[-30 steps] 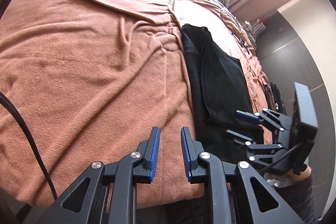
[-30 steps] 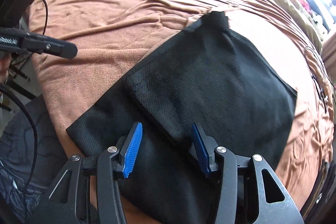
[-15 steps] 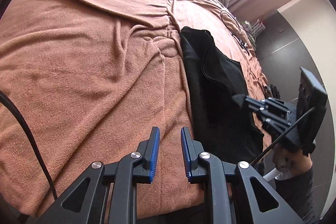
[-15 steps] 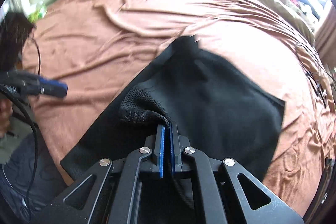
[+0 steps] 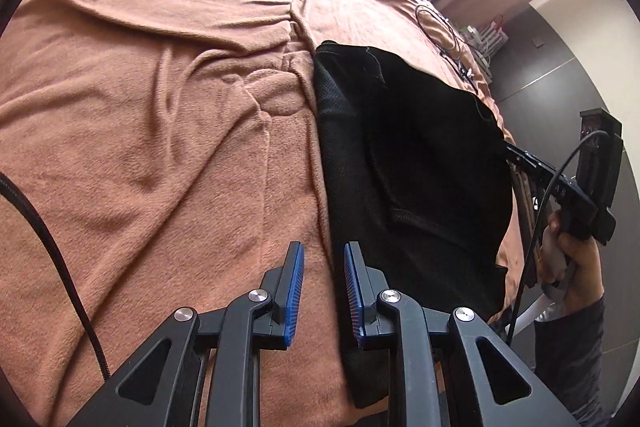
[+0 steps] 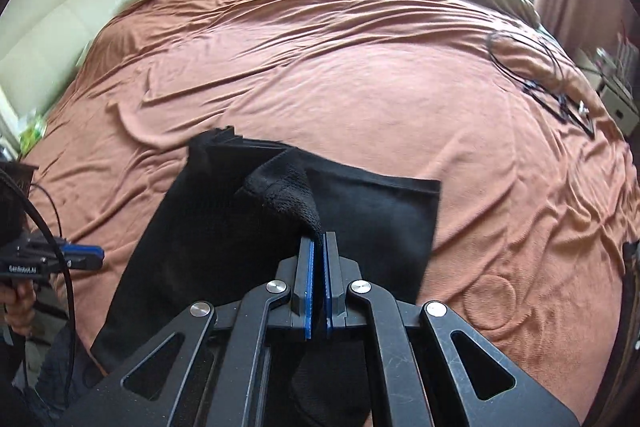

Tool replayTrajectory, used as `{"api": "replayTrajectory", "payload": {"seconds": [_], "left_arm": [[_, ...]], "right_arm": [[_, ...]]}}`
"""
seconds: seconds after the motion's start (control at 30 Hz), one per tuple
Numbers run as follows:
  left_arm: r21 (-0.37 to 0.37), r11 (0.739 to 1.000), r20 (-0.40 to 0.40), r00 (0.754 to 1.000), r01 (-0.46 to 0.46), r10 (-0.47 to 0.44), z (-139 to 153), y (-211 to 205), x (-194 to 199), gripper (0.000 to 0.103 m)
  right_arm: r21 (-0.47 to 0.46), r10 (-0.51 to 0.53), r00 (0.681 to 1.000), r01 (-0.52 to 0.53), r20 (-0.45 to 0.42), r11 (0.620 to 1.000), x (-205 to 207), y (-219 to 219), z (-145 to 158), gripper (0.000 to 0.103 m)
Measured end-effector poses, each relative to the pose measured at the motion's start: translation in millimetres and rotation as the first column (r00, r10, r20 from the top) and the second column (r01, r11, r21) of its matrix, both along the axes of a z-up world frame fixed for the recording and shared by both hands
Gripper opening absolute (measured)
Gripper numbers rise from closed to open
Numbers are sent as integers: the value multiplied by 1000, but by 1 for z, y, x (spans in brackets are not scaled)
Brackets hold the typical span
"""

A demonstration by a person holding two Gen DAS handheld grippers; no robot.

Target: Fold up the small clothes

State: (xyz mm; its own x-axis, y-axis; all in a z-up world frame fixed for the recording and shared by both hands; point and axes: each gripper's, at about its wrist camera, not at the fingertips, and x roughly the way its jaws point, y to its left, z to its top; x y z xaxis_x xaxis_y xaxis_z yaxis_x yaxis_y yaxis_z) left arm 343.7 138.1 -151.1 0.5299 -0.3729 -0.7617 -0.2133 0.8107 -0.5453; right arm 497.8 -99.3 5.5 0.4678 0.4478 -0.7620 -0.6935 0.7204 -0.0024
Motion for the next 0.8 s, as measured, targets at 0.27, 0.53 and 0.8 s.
{"api": "replayTrajectory", "payload": {"seconds": [0.27,0.53,0.8], "left_arm": [[30,999,-34,999,20,-19,-8,-16,17,22],[75,996,-74,997,37,-32,-16,-26,26,22],[103,994,-92,996,30,-21,-20,-31,34,22]], "right_arm": [[69,-111,990,117,-90,991,39,-27,-27,0],[66,-137,980,147,-142,987,53,-22,-39,10],[-5,-163,983,164,-84,987,81,-7,-42,38]]}}
